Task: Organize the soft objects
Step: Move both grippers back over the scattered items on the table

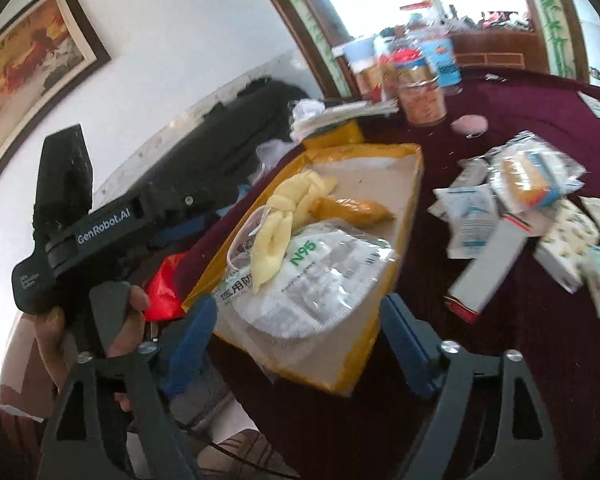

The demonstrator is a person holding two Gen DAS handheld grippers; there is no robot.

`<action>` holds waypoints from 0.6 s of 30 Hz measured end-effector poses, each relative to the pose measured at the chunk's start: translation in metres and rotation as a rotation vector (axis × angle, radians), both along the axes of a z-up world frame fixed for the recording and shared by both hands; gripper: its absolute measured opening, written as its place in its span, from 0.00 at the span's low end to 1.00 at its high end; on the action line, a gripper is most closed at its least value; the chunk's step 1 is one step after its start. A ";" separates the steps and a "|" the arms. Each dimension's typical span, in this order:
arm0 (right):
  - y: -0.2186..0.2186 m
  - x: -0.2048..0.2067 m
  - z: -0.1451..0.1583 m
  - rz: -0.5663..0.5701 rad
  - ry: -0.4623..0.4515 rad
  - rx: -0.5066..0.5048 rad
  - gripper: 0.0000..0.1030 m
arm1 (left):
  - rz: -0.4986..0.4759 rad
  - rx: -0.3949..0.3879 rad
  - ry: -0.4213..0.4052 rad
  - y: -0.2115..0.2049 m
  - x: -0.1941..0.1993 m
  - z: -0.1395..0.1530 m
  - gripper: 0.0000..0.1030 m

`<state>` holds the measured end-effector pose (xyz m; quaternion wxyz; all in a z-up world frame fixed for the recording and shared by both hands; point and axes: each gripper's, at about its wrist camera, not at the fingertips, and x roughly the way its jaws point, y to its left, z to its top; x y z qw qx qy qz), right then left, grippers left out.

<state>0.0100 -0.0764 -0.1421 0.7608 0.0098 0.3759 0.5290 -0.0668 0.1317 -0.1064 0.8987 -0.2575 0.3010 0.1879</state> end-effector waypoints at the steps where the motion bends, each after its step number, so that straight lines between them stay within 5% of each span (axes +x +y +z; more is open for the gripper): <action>1: -0.009 0.000 0.001 -0.026 -0.002 0.010 0.84 | -0.004 0.011 -0.001 -0.006 -0.001 0.002 0.89; 18: -0.075 0.060 -0.003 -0.252 0.040 -0.015 0.88 | -0.245 0.044 -0.027 -0.085 0.049 0.030 0.89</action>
